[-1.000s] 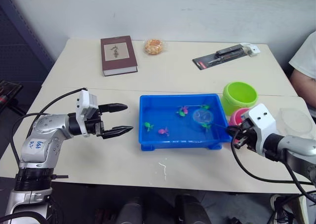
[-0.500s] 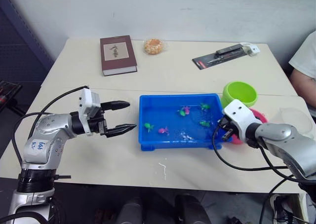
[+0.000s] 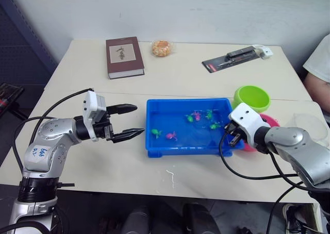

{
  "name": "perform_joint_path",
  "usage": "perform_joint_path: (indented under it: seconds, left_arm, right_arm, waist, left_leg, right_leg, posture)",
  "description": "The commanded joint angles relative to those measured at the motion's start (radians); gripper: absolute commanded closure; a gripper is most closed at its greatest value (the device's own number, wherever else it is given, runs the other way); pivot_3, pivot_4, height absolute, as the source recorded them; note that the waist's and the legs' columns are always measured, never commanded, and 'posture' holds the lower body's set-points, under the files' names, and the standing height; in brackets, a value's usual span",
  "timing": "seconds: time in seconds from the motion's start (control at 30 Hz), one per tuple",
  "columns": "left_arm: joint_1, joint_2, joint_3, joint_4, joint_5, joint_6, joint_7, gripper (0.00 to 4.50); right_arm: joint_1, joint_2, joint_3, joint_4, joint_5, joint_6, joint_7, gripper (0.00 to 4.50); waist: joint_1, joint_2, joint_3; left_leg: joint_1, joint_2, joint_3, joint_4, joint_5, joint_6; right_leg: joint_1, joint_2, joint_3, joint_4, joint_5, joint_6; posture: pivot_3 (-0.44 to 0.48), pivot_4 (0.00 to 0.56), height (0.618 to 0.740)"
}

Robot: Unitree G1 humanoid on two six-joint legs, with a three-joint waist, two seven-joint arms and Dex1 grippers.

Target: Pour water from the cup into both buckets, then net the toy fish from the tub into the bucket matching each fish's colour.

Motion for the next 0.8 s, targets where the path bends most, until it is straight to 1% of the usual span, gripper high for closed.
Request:
perform_joint_path:
  seconds: [0.03, 0.13, 0.33, 0.43, 0.53, 0.63, 0.8]
  left_arm:
    - [0.007, -0.001, 0.012, -0.029, -0.024, -0.001, 0.002, 0.06]
    - [0.005, 0.0, 0.012, -0.024, -0.022, -0.005, -0.002, 0.06]
    - [0.007, 0.005, 0.012, -0.015, -0.022, -0.013, -0.02, 0.06]
    - [-0.006, 0.003, 0.006, -0.001, -0.024, -0.017, -0.04, 0.06]
    - [-0.038, -0.01, -0.016, 0.029, -0.02, -0.024, -0.065, 0.06]
    - [-0.078, -0.028, -0.04, 0.067, -0.009, -0.036, -0.087, 0.06]
    - [-0.14, -0.057, -0.075, 0.137, -0.005, -0.064, -0.138, 0.06]
  right_arm:
    - [0.01, -0.001, -0.053, -0.036, -0.009, -0.023, 0.021, 4.5]
    - [0.043, -0.008, -0.102, -0.048, 0.022, -0.024, 0.061, 4.5]
    - [0.148, -0.012, -0.286, -0.098, 0.115, -0.009, 0.146, 4.5]
    - [0.23, -0.004, -0.404, -0.135, 0.158, -0.057, 0.206, 4.5]
    - [0.32, 0.018, -0.515, -0.169, 0.201, -0.04, 0.228, 4.5]
    - [0.399, 0.05, -0.615, -0.2, 0.23, -0.097, 0.261, 4.5]
    - [0.55, 0.1, -0.854, -0.25, 0.277, -0.105, 0.297, 4.5]
  waist:
    - [0.0, 0.0, 0.0]
    - [0.0, 0.0, 0.0]
    - [0.002, 0.0, 0.0]
    - [0.003, 0.0, 0.0]
    - [0.005, 0.0, 0.0]
    - [0.011, 0.0, 0.0]
    - [0.016, 0.0, 0.0]
  left_leg:
    - [0.0, 0.0, 0.0, 0.0, 0.0, 0.0]
    - [0.0, 0.0, 0.0, 0.0, 0.0, 0.0]
    - [0.0, 0.0, 0.0, 0.0, 0.0, 0.0]
    - [0.0, 0.0, 0.0, 0.0, 0.0, 0.0]
    - [0.0, 0.0, 0.0, 0.0, 0.0, 0.0]
    - [0.001, 0.0, -0.001, 0.0, 0.0, 0.0]
    - [0.001, 0.0, 0.0, 0.0, 0.0, 0.0]
  right_leg:
    - [0.0, 0.0, 0.0, 0.0, 0.0, 0.0]
    - [0.0, 0.0, 0.0, 0.0, 0.0, 0.0]
    - [0.0, 0.0, 0.0, 0.0, 0.0, 0.0]
    - [0.001, 0.0, 0.0, 0.0, 0.0, 0.0]
    - [0.001, 0.002, 0.0, 0.0, 0.0, 0.0]
    - [0.002, 0.003, 0.0, -0.001, 0.0, 0.0]
    - [0.002, 0.004, 0.0, 0.0, 0.0, 0.0]
  posture:
    - [0.0, 0.15, 0.738]
    - [0.0, 0.15, 0.738]
    - [0.0, 0.15, 0.738]
    - [0.0, 0.15, 0.738]
    - [0.0, 0.15, 0.738]
    - [0.0, 0.15, 0.738]
    - [0.0, 0.15, 0.738]
